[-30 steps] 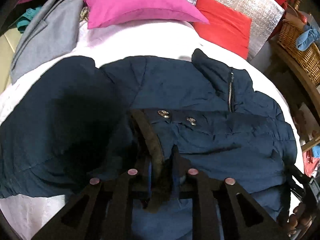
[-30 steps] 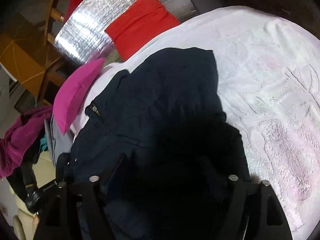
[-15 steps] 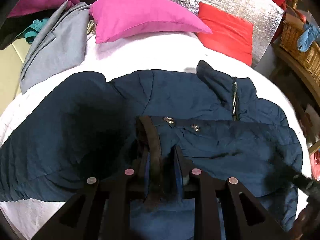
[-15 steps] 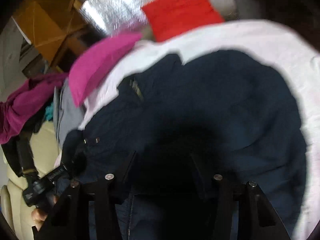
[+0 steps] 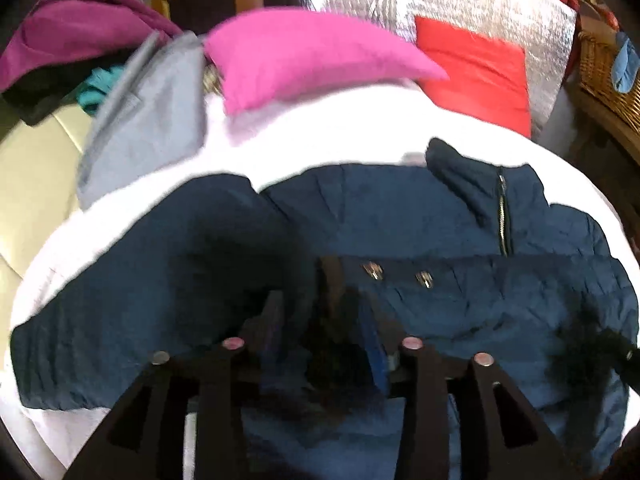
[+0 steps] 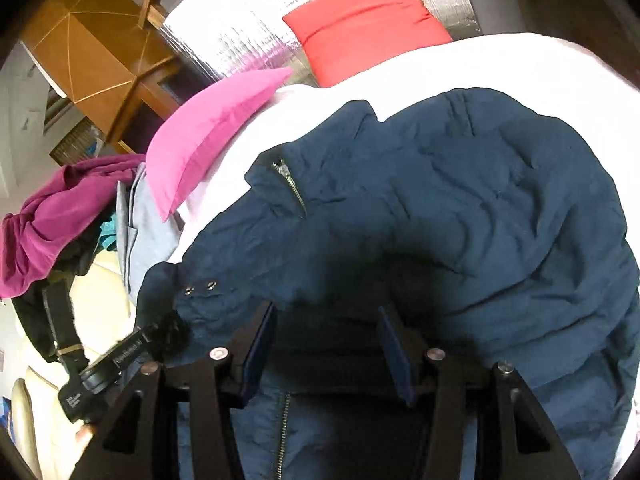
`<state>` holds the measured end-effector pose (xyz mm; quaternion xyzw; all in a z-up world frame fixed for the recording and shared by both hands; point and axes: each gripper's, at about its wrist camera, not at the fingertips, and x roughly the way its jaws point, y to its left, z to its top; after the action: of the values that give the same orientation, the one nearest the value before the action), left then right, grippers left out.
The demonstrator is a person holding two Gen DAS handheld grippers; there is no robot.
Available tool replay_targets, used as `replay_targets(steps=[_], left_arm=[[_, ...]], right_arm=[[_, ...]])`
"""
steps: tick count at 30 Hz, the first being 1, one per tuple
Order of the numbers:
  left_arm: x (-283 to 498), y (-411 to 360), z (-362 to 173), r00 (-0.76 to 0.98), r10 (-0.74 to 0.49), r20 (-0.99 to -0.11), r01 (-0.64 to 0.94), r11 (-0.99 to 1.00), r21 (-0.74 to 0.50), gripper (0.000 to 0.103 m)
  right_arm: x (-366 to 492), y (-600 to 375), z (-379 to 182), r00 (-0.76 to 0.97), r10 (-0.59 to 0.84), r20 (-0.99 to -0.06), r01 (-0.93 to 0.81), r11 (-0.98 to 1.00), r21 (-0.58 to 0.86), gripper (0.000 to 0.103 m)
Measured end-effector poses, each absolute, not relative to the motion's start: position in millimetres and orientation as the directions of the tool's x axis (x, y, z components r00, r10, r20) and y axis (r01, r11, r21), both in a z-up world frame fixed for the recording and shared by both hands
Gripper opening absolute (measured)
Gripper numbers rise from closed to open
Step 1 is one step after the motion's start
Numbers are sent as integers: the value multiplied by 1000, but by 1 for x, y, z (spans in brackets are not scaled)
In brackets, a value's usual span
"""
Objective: Fold large clothes
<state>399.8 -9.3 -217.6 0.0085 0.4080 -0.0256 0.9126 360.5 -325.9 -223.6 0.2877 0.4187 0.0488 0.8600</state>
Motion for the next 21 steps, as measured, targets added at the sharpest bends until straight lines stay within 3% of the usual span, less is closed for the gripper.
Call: replay_targets(steps=[3,9,13,17,21], left_arm=[[400,-9,-214,678,-56,-733,60,998,-21,46],[396,-15,-207,716,-73,-694,82,996,-20,46],[400,-32,-219,668,-107,-736,143,990,-14,47],[408,-42,-238,578,-99,-810,165,986,-3,48],[413,-45,-245,549,-88,-831,160,987,1,48]], right_arm=[[365,-326,-244,602,345,-720,186,817,546,58],[357,-338,-241,624,370,-689,196,779,595,63],[348,-348,-232,674,343,-654,203,766,610,63],[352,-352,-247,629,315,-711,258,777,574,62],[354,-353,-254,630,329,-704,248,774,583,62]])
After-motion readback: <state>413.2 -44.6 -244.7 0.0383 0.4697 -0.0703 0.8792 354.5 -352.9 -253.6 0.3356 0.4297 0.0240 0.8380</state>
